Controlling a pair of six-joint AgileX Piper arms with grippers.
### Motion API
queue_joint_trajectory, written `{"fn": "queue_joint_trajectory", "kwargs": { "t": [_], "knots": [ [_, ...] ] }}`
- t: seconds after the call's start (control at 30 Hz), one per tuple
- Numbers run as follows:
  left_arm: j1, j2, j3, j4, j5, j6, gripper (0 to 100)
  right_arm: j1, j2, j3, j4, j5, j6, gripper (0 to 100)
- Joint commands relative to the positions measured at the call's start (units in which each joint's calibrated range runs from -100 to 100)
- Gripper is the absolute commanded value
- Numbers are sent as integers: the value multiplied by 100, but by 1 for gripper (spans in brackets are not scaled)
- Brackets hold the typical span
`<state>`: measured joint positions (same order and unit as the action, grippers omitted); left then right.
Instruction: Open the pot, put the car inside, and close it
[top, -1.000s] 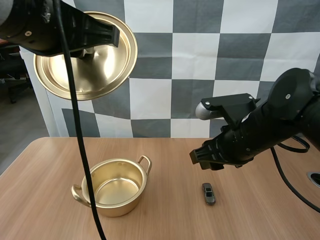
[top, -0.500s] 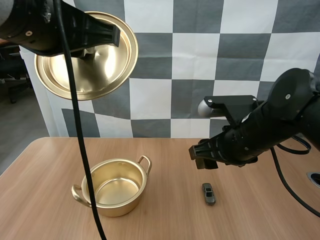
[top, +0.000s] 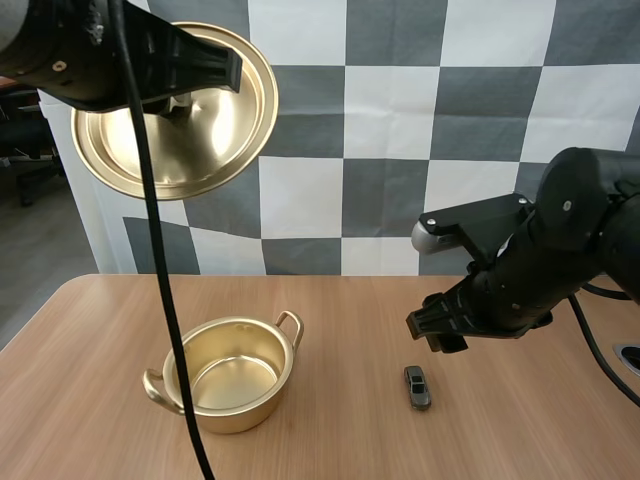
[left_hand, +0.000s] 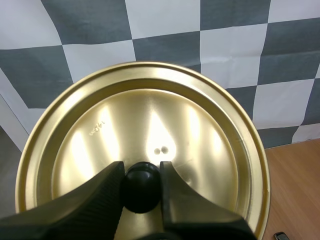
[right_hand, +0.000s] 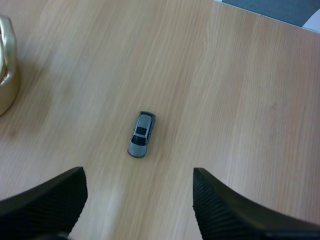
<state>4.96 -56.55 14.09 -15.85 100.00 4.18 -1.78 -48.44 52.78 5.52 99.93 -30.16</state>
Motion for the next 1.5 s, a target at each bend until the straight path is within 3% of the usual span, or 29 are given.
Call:
{"fn": "queue_joint_trajectory", "kwargs": {
  "t": [0.0, 0.3, 0.63, 0.93, 1.47],
  "knots": [
    [0, -6, -5, -3, 0, 2, 0, 5, 114, 66, 92, 7, -4, 100],
    [0, -6, -5, -3, 0, 2, 0, 5, 1082, 254, 269, -22, -4, 100],
    [0, -6, -5, -3, 0, 2, 0, 5, 1751, 254, 269, -1135, -80, 100],
    [0, -6, -5, -3, 0, 2, 0, 5, 2469, 254, 454, -1142, -306, 100],
    [0, -6, -5, -3, 0, 2, 0, 5, 2723, 254, 453, -1873, -395, 100]
  ]
}}
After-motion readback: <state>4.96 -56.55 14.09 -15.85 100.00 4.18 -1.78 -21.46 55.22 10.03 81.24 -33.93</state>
